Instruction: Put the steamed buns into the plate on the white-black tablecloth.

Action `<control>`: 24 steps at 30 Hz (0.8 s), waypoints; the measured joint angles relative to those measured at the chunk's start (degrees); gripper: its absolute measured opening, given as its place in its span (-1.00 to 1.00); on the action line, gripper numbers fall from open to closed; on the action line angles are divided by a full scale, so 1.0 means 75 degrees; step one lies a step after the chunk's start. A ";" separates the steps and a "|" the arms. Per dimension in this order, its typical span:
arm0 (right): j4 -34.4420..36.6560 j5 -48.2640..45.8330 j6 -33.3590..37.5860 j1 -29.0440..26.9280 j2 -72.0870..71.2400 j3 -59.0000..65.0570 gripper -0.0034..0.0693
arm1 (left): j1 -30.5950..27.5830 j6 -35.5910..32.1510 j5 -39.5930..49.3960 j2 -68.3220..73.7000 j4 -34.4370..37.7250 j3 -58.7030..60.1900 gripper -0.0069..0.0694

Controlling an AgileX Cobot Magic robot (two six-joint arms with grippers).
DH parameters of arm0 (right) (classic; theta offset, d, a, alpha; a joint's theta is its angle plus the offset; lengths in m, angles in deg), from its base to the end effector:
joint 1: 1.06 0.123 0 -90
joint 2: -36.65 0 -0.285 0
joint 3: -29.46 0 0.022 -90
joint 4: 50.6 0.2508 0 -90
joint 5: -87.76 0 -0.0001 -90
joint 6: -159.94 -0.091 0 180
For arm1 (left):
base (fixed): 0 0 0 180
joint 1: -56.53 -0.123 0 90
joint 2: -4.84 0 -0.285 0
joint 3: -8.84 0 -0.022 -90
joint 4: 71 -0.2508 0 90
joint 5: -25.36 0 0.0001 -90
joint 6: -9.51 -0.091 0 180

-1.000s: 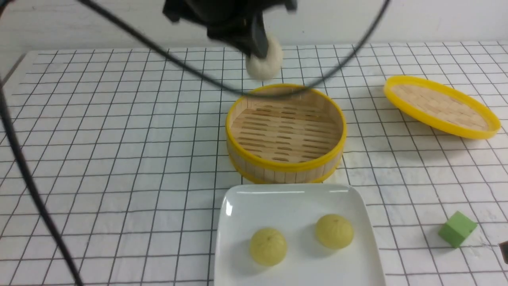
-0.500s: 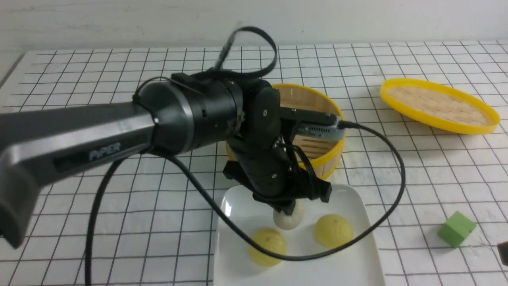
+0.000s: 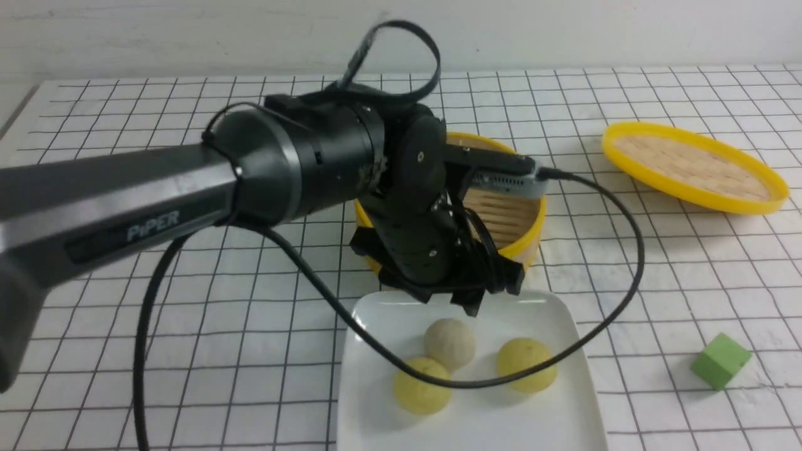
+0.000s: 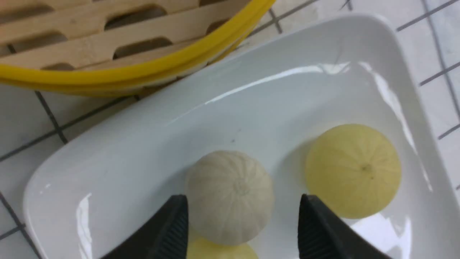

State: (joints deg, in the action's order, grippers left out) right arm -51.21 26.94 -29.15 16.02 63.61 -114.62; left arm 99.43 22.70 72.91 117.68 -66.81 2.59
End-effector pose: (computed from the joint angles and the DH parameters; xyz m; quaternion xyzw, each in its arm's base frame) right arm 0.0335 0.0094 0.3355 -0.0615 0.8796 0.1016 0.4607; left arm 0.2874 -0.2738 0.2534 0.2323 0.9461 -0.1332 0.1824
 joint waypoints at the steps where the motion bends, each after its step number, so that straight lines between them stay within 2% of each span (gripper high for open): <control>1: -0.0255 0.0138 -0.0211 0.0000 -0.0507 0.0074 -0.87 | 0.0000 0.0000 0.0008 -0.0099 -0.0002 -0.0033 0.28; 2: -0.0286 0.0138 -0.0255 0.0000 -0.0507 0.0096 -0.88 | 0.0000 0.0000 0.0008 -0.0120 -0.0002 -0.0033 0.27; 5: -0.0462 0.1630 -0.0598 0.0000 -0.1685 0.0828 -0.93 | 0.0000 0.0000 0.0127 -0.0378 -0.0035 -0.0048 0.07; 7: -0.0441 0.2954 -0.0588 0.0000 -0.2146 0.1587 -0.93 | 0.0000 0.0000 0.0228 -0.0523 -0.0148 -0.0048 -0.16; 8: -0.0441 0.3842 -0.0479 0.0000 -0.2336 0.2156 -0.93 | 0.0000 -0.0007 0.0307 -0.0596 -0.0255 -0.0048 -0.38; 11: -0.0434 0.4868 -0.0224 0.0000 -0.2482 0.2945 -0.93 | 0.0000 -0.0007 0.0427 -0.0713 -0.0400 -0.0048 -0.75; 14: -0.0434 0.4953 -0.0199 0.0000 -0.2498 0.3089 -0.93 | 0.0000 -0.0007 0.0462 -0.0733 -0.0409 -0.0048 -0.81; 24: -0.0424 0.4700 -0.0199 0.0000 -0.2498 0.3121 -0.93 | 0.0000 0.0000 0.0488 -0.0735 -0.0383 -0.0048 -0.81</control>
State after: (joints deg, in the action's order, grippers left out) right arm -54.39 62.19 -30.64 16.02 44.87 -91.21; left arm 99.43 22.70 76.57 112.16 -69.68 2.23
